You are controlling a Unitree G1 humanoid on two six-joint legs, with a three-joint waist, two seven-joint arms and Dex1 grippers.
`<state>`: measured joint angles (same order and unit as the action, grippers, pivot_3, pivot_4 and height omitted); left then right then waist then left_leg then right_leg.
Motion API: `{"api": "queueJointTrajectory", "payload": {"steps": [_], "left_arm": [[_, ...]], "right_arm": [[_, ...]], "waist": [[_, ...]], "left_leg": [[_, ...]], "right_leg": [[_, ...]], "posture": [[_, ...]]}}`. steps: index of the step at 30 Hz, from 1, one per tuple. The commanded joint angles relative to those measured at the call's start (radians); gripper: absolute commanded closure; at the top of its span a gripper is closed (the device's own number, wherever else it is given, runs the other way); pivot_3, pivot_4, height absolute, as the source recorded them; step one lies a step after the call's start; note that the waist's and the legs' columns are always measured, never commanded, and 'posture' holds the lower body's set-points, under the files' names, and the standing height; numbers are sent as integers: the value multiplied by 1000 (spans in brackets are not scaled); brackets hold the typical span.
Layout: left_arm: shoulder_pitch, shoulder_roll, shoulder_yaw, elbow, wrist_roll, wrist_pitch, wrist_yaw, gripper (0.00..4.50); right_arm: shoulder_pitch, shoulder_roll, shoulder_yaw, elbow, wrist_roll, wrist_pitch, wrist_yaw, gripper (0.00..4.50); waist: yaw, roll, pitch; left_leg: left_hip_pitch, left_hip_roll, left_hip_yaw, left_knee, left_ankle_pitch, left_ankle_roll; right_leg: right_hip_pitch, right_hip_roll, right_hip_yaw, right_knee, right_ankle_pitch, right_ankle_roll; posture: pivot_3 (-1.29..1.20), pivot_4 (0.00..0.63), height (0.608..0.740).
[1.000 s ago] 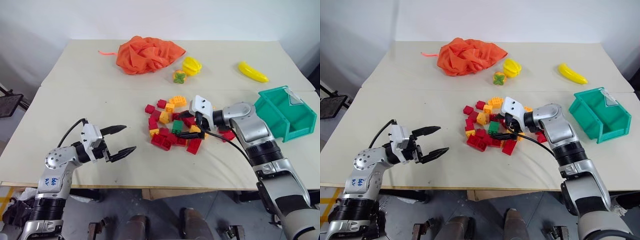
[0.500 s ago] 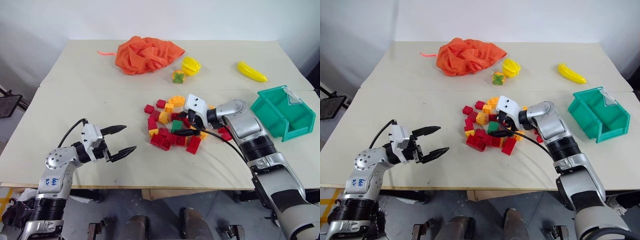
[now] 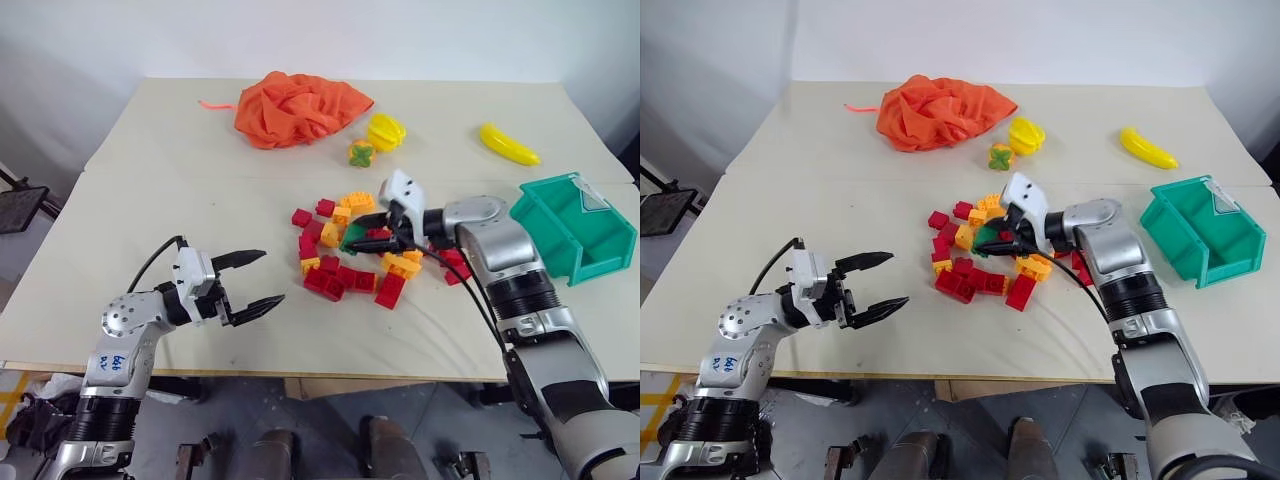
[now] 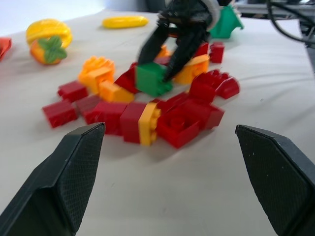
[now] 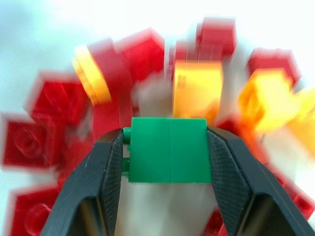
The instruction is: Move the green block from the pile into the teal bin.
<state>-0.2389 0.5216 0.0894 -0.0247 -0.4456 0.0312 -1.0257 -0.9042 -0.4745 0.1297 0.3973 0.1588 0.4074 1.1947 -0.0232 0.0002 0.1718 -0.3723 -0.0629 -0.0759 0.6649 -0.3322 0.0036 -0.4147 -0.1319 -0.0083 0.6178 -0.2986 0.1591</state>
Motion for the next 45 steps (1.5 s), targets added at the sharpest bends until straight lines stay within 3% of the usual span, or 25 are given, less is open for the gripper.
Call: {"api": "queueJointTrajectory", "payload": {"steps": [1,7,11,21,26,28,29,35,41,45], "left_arm": [[-37,-33,-36,-96,-36,25,12,0],[-68,-62,-55,-63,-25,26,12,0],[-91,-68,-64,-29,-23,20,-5,0],[-123,-65,-60,14,-18,6,-23,0],[-120,-56,-53,16,-13,3,-16,0],[-117,-52,-50,13,-12,5,-12,0],[-116,-49,-47,11,-12,7,-8,0],[-93,8,4,34,-3,-4,5,0],[-21,101,57,112,80,-99,12,0],[10,123,80,133,117,-138,47,0]], "right_arm": [[50,-94,-245,-113,119,0,-101,2396],[171,-308,-500,-115,102,18,-320,2396],[222,-430,-552,63,26,-111,-447,2396],[195,-455,-512,355,14,-183,-512,2396],[200,-463,-522,380,26,-245,-537,744],[203,-466,-526,374,35,-281,-527,75],[204,-465,-535,359,57,-282,-501,30],[365,-395,-567,35,317,-330,-96,30],[663,-359,-489,-320,403,-241,39,30],[828,-345,-455,-410,377,-295,83,30]], "waist": [[14,0,0],[30,0,0],[23,0,0],[5,0,0],[14,0,0],[18,0,0],[19,0,0],[19,0,0],[26,1,0],[38,1,0]], "left_leg": [[0,0,-1,0,0,0],[0,-1,0,-1,0,0],[0,-1,3,-1,0,1],[2,2,8,-1,0,1],[2,2,7,-1,0,1],[2,1,7,-1,0,1],[2,2,7,0,0,1],[2,3,6,-1,0,0],[2,3,3,-1,0,0],[1,1,3,0,-1,1]], "right_leg": [[1,0,-1,0,0,0],[1,0,-1,-3,0,0],[1,0,0,-5,0,0],[1,1,1,-5,0,0],[1,1,1,-6,0,0],[1,1,1,-6,0,0],[1,1,1,-6,0,0],[2,2,0,-6,0,0],[3,1,-1,-6,0,0],[3,0,-1,-8,0,0]], "posture": [[0,150,740],[0,150,740],[0,150,740],[0,150,740],[0,150,740],[0,150,740],[0,150,740],[0,150,740],[0,150,740],[0,150,740]]}}
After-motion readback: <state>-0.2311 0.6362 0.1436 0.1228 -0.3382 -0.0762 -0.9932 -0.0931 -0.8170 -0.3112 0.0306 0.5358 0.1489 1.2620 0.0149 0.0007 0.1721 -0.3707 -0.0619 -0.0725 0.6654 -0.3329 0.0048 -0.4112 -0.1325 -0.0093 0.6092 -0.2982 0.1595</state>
